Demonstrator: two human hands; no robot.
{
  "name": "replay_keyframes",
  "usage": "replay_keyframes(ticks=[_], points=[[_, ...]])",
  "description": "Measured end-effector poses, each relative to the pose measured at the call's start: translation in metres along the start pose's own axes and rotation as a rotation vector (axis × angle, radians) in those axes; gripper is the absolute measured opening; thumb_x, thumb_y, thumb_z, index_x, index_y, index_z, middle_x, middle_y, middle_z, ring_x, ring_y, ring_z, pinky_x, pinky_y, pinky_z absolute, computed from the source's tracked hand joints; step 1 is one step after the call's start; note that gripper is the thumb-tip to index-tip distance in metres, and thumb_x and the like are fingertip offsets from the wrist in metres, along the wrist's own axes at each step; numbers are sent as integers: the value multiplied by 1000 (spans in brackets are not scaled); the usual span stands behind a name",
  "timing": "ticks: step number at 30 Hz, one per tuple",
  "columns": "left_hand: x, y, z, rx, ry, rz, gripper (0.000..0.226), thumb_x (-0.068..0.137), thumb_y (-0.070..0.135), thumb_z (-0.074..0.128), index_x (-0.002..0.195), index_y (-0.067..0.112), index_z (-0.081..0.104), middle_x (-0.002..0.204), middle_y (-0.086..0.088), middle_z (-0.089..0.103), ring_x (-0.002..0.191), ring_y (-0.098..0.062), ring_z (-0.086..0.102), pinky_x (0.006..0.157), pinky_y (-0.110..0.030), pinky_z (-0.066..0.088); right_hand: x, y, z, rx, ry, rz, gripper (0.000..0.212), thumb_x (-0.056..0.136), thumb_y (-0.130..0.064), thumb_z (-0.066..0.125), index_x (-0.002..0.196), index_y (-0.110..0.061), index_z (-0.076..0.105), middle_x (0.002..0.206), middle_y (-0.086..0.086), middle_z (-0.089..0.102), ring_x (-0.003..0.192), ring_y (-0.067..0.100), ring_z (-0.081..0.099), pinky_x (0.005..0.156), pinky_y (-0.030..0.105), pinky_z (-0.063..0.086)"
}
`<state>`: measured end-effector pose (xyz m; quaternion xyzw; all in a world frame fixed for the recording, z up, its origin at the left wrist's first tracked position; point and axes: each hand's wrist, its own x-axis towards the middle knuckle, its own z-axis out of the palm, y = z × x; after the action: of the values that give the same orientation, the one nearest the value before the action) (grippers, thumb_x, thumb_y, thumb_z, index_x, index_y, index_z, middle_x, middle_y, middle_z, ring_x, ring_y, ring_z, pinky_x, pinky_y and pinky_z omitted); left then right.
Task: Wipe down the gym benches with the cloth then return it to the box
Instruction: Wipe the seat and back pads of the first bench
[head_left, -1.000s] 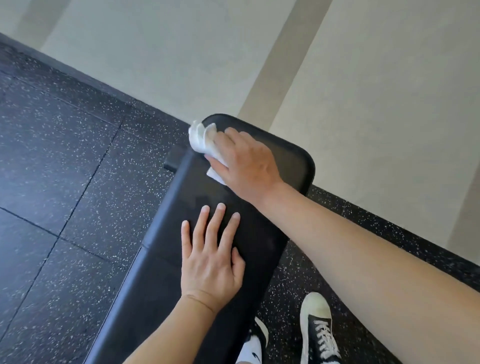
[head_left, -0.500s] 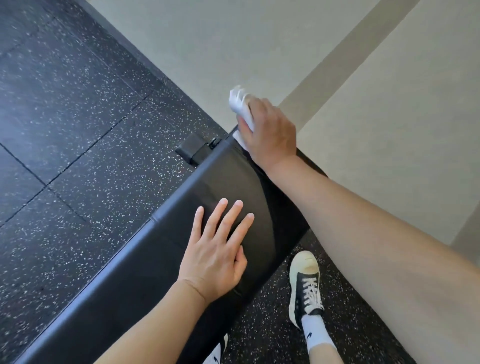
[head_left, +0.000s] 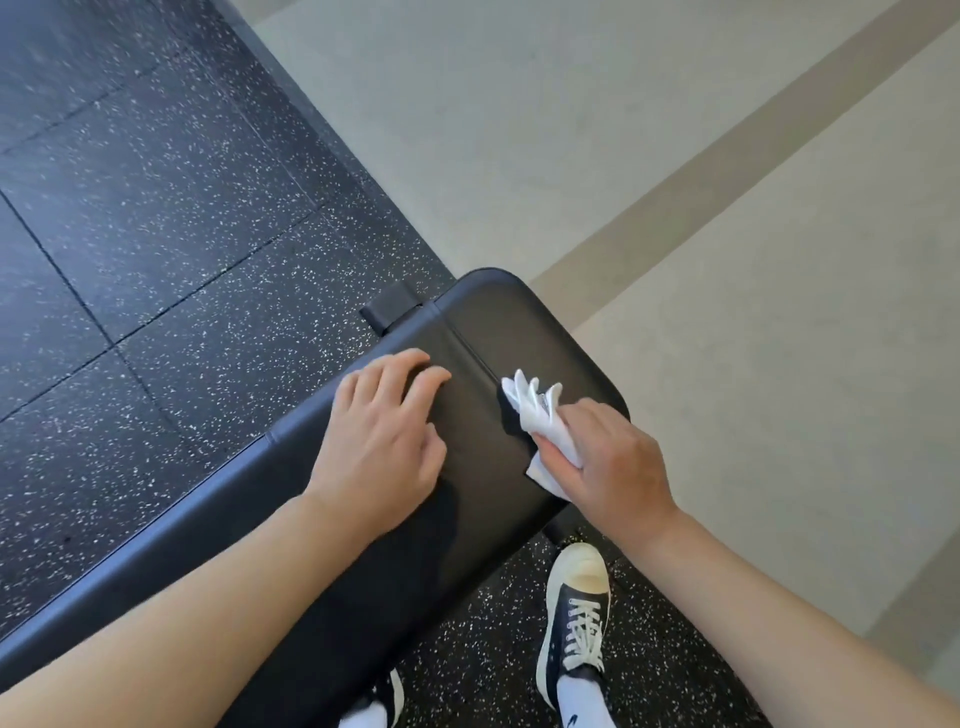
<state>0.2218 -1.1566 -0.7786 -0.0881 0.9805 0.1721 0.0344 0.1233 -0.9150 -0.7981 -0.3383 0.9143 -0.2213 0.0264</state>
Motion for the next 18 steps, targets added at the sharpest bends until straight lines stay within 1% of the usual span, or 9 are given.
replay_keyframes(ticks=[2, 4, 6, 8, 10, 12, 15, 16, 18], points=[[30, -5, 0, -9, 27, -120, 54, 91, 26, 54, 144, 13, 51, 149, -11, 48, 134, -37, 47, 112, -52, 39, 7, 5, 2, -41, 23, -37, 24, 99, -36, 66, 91, -13, 69, 78, -3, 56, 68, 19, 53, 55, 34, 47], [49, -5, 10, -42, 20, -277, 56, 98, 30, 51, 150, 11, 46, 152, -13, 47, 135, -38, 47, 113, -52, 37, 35, 4, 11, -84, 63, -20, 26, 98, -37, 66, 94, -11, 69, 79, 0, 59, 70, 22, 56, 56, 34, 45], [53, -3, 25, -44, 45, -390, 57, 98, 36, 44, 149, 11, 47, 142, -15, 56, 126, -39, 54, 105, -51, 40, 80, -4, 22, -51, 106, 78, 26, 97, -37, 65, 100, -12, 69, 85, 2, 64, 77, 27, 61, 58, 36, 44], [51, -5, 36, -48, 99, -405, 57, 96, 41, 39, 144, 13, 51, 131, -15, 62, 117, -40, 58, 97, -51, 43, 134, -14, 34, 68, 166, 183, 24, 96, -37, 66, 103, -14, 69, 92, 4, 69, 84, 32, 64, 63, 35, 41], [51, -11, 40, -41, 123, -408, 55, 95, 42, 38, 140, 14, 53, 126, -14, 63, 113, -40, 59, 93, -51, 45, 174, -32, 50, 81, 184, 202, 25, 96, -39, 64, 107, -18, 70, 98, 4, 70, 90, 31, 66, 65, 35, 39], [51, -13, 41, -21, 120, -414, 51, 94, 42, 38, 134, 14, 53, 119, -15, 62, 108, -40, 58, 89, -51, 44, 189, -58, 68, -20, 171, 125, 23, 97, -44, 62, 104, -24, 71, 96, 0, 69, 90, 27, 65, 65, 33, 34], [52, -8, 38, -17, 107, -430, 38, 95, 42, 39, 111, 12, 54, 103, -15, 59, 97, -40, 57, 80, -48, 41, 179, -88, 79, -21, 97, -4, 26, 99, -47, 61, 100, -23, 73, 94, 1, 67, 88, 25, 62, 65, 33, 33], [52, -7, 37, -20, 101, -438, 37, 94, 42, 39, 109, 11, 54, 102, -15, 59, 96, -40, 57, 80, -48, 41, 174, -87, 76, 20, 64, -20, 28, 100, -47, 62, 103, -21, 73, 94, 2, 67, 88, 26, 63, 65, 34, 35], [51, -5, 34, -22, 82, -459, 46, 93, 41, 39, 122, 10, 58, 109, -14, 62, 101, -39, 58, 85, -49, 42, 165, -69, 63, 28, 45, -43, 30, 99, -47, 64, 107, -19, 73, 91, 3, 66, 84, 26, 64, 62, 32, 36]])
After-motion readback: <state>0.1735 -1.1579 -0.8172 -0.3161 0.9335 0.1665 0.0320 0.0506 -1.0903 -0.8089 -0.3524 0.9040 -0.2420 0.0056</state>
